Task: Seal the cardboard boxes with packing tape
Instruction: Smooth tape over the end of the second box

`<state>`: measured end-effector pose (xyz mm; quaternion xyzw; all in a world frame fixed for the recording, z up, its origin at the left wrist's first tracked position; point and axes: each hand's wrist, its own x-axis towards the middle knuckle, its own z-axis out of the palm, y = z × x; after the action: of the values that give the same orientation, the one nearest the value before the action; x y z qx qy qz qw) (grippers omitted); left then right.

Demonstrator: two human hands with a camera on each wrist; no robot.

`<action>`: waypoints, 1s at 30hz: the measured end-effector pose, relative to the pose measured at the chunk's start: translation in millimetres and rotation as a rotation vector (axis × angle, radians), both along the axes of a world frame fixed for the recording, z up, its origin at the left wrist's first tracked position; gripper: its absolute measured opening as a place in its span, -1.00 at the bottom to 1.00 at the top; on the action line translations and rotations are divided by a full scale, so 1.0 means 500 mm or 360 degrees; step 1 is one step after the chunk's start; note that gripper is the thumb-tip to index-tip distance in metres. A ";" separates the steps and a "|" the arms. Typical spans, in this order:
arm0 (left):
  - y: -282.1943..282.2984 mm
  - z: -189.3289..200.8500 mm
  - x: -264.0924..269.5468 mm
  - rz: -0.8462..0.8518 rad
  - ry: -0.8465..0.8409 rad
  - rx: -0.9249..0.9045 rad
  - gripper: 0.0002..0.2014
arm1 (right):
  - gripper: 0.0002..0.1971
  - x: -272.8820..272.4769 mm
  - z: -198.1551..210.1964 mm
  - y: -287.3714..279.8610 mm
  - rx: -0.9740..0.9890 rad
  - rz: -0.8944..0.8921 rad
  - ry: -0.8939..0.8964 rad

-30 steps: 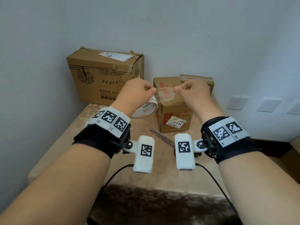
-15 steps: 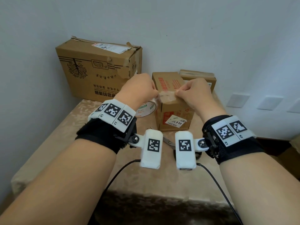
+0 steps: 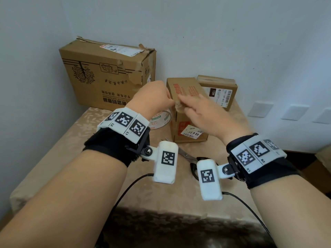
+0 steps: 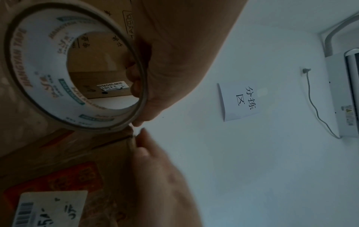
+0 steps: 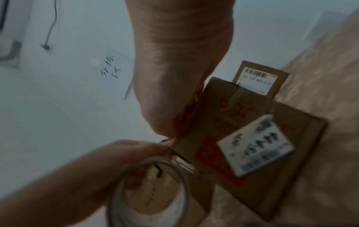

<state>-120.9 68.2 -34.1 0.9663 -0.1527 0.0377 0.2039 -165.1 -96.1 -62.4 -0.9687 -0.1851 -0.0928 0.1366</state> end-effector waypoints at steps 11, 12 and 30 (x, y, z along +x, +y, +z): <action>0.065 -0.029 -0.027 0.0113 0.0359 -0.0683 -0.77 | -0.40 -0.015 -0.026 0.006 -0.0430 -0.0155 0.0109; 0.067 -0.030 -0.032 0.0092 0.0335 -0.0742 -0.77 | -0.39 -0.015 -0.026 0.007 -0.0432 -0.0171 0.0107; 0.047 -0.048 -0.035 0.0030 -0.0001 -0.0223 -0.80 | -0.42 -0.003 -0.026 0.047 -0.0019 -0.0424 0.0075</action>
<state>-138.1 91.5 -58.2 0.9510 -0.1406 0.0503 0.2707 -166.6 -72.8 -75.4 -0.9875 -0.0521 -0.0862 0.1215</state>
